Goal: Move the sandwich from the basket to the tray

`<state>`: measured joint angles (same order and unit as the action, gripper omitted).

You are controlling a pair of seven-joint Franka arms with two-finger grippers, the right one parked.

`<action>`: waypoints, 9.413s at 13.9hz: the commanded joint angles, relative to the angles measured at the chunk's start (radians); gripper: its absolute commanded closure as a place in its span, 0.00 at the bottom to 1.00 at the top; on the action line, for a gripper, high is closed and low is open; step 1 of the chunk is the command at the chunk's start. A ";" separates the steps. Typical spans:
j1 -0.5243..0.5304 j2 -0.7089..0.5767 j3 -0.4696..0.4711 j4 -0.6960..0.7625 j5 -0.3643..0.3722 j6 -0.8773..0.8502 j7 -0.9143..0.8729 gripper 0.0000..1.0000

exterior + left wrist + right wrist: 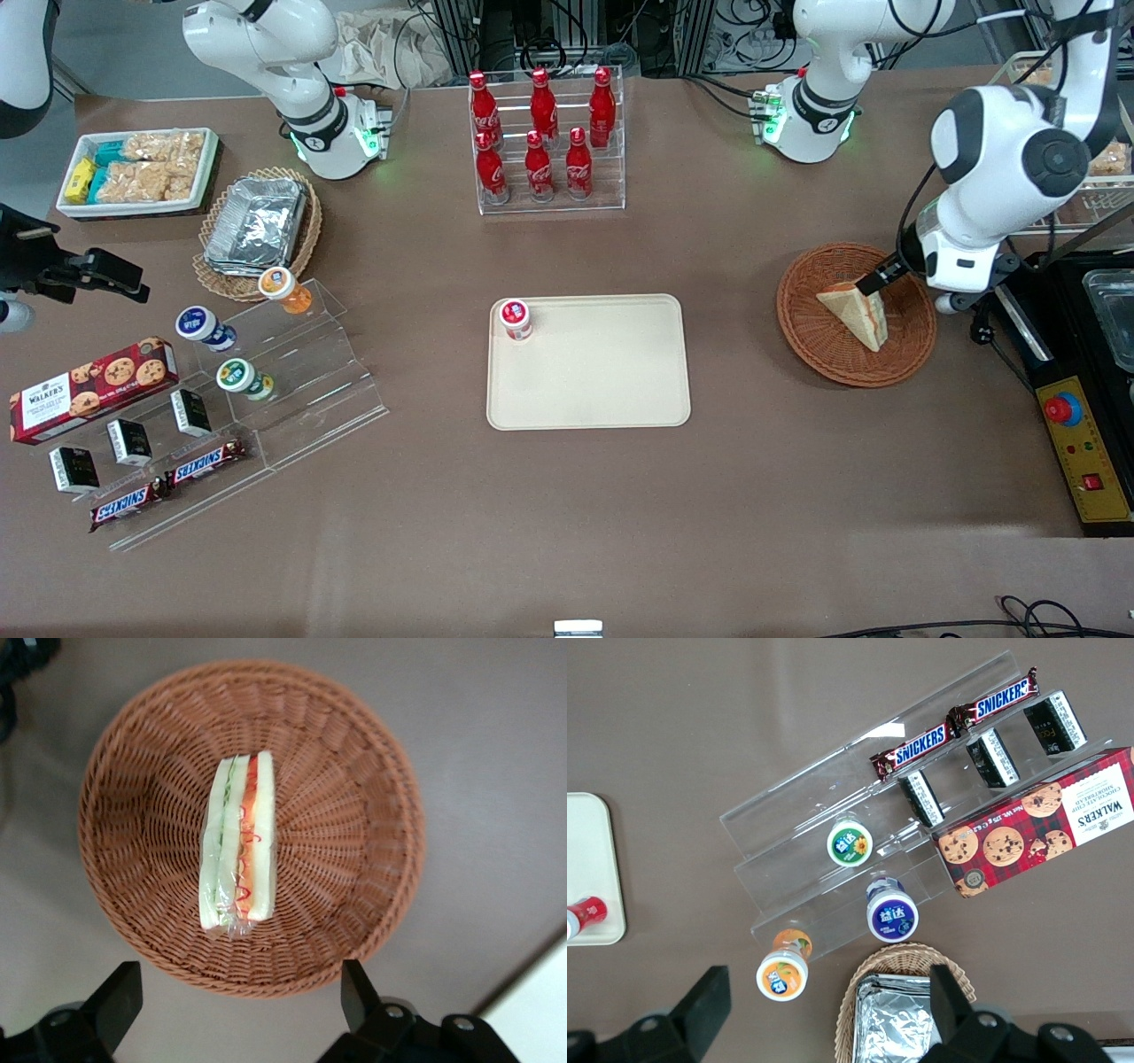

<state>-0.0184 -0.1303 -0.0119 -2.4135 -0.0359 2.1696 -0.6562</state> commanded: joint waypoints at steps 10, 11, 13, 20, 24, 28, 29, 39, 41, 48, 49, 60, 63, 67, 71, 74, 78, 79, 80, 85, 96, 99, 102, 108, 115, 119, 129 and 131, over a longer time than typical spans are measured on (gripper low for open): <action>0.025 0.274 -0.002 -0.013 0.007 0.180 -0.227 0.00; 0.025 0.284 -0.002 -0.013 0.007 0.197 -0.227 0.00; 0.025 0.288 0.000 -0.012 0.011 0.207 -0.227 0.04; 0.035 0.270 0.001 0.000 0.013 0.196 -0.223 0.65; 0.035 0.218 0.001 0.025 0.014 0.116 -0.214 0.67; 0.035 0.173 0.000 0.153 0.016 -0.109 -0.157 0.68; 0.035 0.166 0.001 0.209 0.016 -0.182 -0.129 0.68; 0.028 0.146 -0.005 0.602 0.016 -0.527 0.226 0.67; 0.017 0.156 -0.014 0.631 0.014 -0.527 0.282 0.67; 0.005 0.221 -0.157 0.685 0.016 -0.508 0.274 0.63; 0.005 0.238 -0.175 0.697 0.016 -0.508 0.273 0.63; -0.189 0.483 -0.243 0.755 0.087 -0.352 0.032 0.62; -0.193 0.544 -0.250 0.754 0.083 -0.298 0.000 0.62; -0.195 0.633 -0.293 0.752 0.097 -0.176 -0.066 0.62; -0.254 0.696 -0.301 0.752 0.097 -0.100 -0.097 0.62; -0.279 0.738 -0.292 0.752 0.155 -0.045 -0.140 0.62; -0.302 0.778 -0.290 0.754 0.174 -0.022 -0.158 0.62; -0.302 0.784 -0.292 0.754 0.185 -0.016 -0.158 0.62; -0.302 0.793 -0.292 0.755 0.185 -0.011 -0.158 0.59; -0.302 0.810 -0.292 0.755 0.194 -0.011 -0.157 0.00; -0.233 0.546 -0.293 0.826 0.123 -0.356 0.004 0.00; -0.166 0.465 -0.293 0.826 0.110 -0.468 0.124 0.00; -0.117 0.397 -0.290 0.818 0.113 -0.524 0.176 0.00; 0.037 0.270 -0.255 0.818 0.114 -0.609 0.410 0.00; 0.081 0.160 -0.148 0.823 0.084 -0.636 0.604 0.00; 0.155 0.130 -0.135 0.832 0.022 -0.636 0.719 0.00; 0.155 0.133 -0.134 0.846 0.024 -0.636 0.711 0.00; 0.155 0.132 -0.134 0.846 0.024 -0.637 0.708 0.00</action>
